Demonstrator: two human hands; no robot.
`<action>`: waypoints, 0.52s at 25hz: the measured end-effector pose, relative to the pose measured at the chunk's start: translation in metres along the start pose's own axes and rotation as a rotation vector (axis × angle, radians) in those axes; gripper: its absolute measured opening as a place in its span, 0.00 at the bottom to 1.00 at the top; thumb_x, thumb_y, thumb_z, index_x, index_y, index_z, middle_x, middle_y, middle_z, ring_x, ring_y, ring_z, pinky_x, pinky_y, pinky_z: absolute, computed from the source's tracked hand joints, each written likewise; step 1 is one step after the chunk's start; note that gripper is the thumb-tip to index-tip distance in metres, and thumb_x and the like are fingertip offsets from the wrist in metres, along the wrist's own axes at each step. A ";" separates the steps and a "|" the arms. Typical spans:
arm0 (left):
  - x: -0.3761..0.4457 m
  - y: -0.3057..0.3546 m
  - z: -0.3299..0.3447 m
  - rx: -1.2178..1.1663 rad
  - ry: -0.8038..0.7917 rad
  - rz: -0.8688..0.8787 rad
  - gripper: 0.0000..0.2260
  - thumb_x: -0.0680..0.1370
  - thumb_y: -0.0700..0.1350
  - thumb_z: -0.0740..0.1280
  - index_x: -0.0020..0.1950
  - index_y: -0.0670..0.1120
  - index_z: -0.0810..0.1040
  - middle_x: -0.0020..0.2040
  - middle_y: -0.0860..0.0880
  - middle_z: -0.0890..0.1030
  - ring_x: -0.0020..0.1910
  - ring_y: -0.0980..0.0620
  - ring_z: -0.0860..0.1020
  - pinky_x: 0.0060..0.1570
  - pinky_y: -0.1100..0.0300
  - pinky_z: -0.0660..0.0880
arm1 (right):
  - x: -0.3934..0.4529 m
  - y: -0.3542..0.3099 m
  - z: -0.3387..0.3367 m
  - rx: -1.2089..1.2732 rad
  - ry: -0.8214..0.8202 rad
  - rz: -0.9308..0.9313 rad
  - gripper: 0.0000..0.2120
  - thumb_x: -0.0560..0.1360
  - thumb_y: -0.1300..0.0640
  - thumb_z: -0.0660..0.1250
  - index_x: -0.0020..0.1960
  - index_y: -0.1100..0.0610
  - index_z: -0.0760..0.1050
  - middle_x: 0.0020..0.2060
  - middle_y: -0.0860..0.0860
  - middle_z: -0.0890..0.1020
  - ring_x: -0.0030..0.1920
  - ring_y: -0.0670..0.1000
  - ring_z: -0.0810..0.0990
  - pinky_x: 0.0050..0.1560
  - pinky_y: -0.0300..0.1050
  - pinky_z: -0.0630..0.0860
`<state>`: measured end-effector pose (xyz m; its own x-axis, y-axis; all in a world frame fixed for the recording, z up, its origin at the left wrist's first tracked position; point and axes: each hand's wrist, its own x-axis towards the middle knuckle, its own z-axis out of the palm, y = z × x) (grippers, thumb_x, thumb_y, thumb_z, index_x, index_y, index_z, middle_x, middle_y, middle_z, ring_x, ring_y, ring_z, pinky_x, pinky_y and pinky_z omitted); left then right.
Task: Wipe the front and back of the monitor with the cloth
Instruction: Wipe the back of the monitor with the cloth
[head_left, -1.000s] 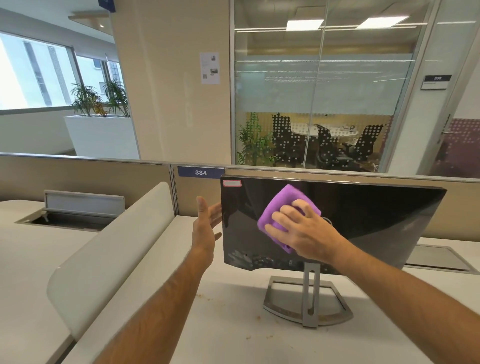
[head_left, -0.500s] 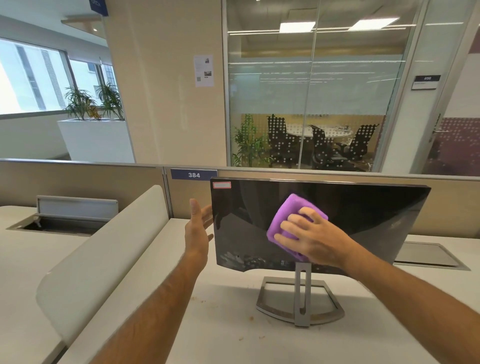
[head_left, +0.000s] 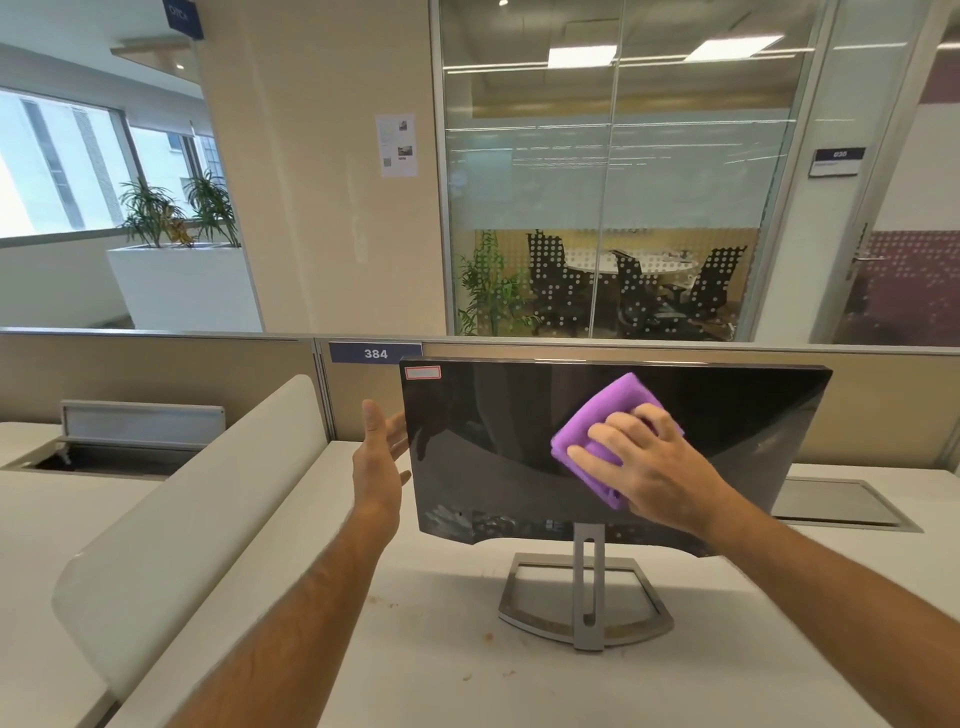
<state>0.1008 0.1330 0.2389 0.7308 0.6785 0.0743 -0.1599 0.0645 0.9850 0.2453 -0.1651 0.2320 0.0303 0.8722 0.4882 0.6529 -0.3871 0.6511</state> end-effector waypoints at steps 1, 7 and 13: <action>0.000 0.000 0.001 0.000 0.008 0.002 0.28 0.73 0.73 0.47 0.59 0.60 0.77 0.68 0.51 0.76 0.68 0.45 0.73 0.69 0.36 0.63 | -0.008 -0.005 0.002 -0.001 -0.046 -0.106 0.33 0.65 0.56 0.78 0.67 0.55 0.71 0.60 0.58 0.77 0.59 0.61 0.75 0.61 0.61 0.73; -0.001 -0.001 0.004 0.018 0.030 0.006 0.30 0.72 0.74 0.47 0.60 0.60 0.77 0.68 0.51 0.77 0.67 0.45 0.73 0.68 0.36 0.64 | -0.022 0.013 0.002 -0.007 -0.016 0.030 0.31 0.68 0.57 0.75 0.68 0.55 0.70 0.61 0.58 0.75 0.60 0.61 0.73 0.62 0.61 0.71; -0.002 -0.001 0.006 0.025 0.039 0.010 0.29 0.73 0.73 0.47 0.59 0.60 0.77 0.68 0.51 0.77 0.68 0.44 0.73 0.68 0.35 0.63 | -0.053 0.005 0.007 -0.008 -0.191 -0.228 0.37 0.62 0.55 0.81 0.67 0.54 0.70 0.59 0.57 0.77 0.57 0.60 0.77 0.60 0.61 0.74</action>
<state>0.1039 0.1275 0.2386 0.7026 0.7073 0.0781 -0.1495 0.0394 0.9880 0.2519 -0.2113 0.2050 0.0259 0.9772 0.2108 0.6532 -0.1762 0.7364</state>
